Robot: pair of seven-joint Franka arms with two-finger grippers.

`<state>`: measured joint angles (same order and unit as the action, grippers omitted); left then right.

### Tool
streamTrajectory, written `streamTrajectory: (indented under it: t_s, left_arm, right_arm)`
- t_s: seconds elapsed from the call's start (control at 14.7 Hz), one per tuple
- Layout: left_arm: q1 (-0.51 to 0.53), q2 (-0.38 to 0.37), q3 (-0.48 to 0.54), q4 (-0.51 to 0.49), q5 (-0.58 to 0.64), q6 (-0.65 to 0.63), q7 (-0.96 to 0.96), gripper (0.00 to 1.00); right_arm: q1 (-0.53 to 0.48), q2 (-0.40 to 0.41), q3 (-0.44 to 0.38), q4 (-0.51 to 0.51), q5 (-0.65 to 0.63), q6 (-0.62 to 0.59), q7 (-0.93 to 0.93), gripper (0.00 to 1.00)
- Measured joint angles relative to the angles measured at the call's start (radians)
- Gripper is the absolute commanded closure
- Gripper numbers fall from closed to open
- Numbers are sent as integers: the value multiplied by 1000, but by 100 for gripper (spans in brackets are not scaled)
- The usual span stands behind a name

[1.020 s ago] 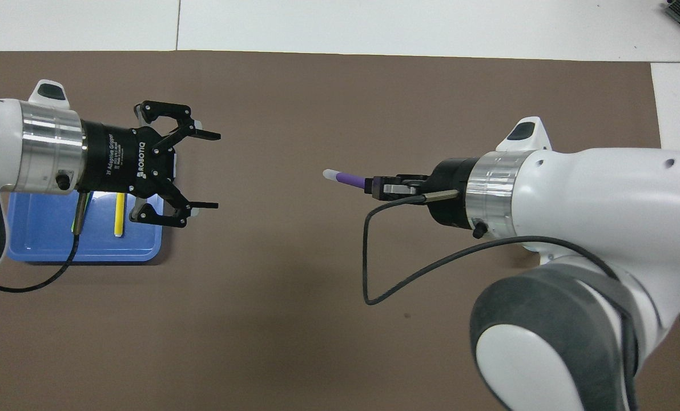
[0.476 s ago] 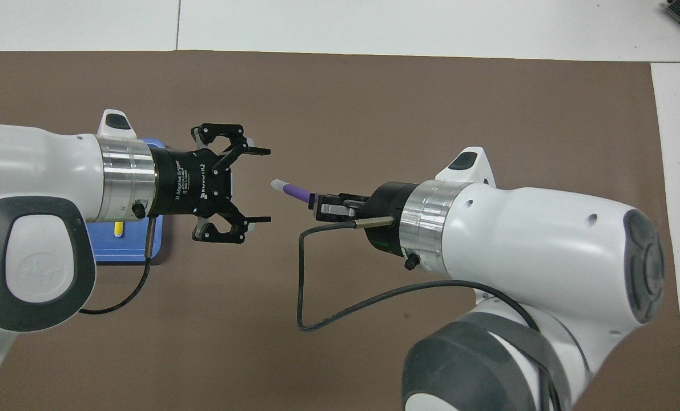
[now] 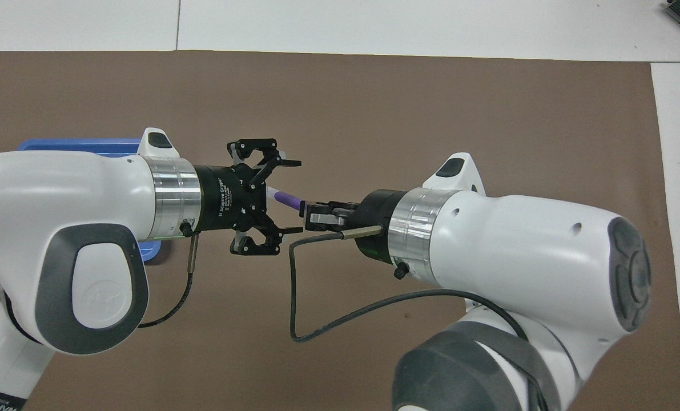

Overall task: Right arm passes pens to left for tray arrangement
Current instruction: 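Close the left gripper on the purple pen held by the right gripper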

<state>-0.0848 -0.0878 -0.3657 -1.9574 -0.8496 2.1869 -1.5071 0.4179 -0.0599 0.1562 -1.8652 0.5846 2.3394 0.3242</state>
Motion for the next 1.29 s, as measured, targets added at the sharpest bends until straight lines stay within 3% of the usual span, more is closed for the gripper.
streamTrajectory:
  t_s: [0.27,0.34,0.48,0.54,1.09,1.16,1.22,1.29]
  left_arm:
    - [0,-8,3,-2,0,0,-1,31]
    - [0,-9,3,-2,0,0,-1,46]
    - [0,-11,4,-2,0,0,-1,89]
    - [0,-12,4,-2,0,0,-1,100]
    - [-2,-26,2,-8,2,-11,5,100]
    - [-2,-26,2,-8,2,-11,5,100]
    - [-2,-26,2,-8,2,-11,5,100]
    - [-2,-26,3,-8,2,-10,4,100]
  right_arm:
    - [0,0,0,0,0,0,-1,100]
    - [0,0,0,0,0,0,-1,100]
    - [0,0,0,0,0,0,-1,100]
    - [0,0,0,0,0,0,-1,100]
    - [-1,1,-5,4,0,23,-21,100]
    - [-1,1,-5,4,0,23,-21,75]
    - [-1,1,-5,4,0,23,-21,26]
    - [-1,1,-5,4,0,22,-21,0]
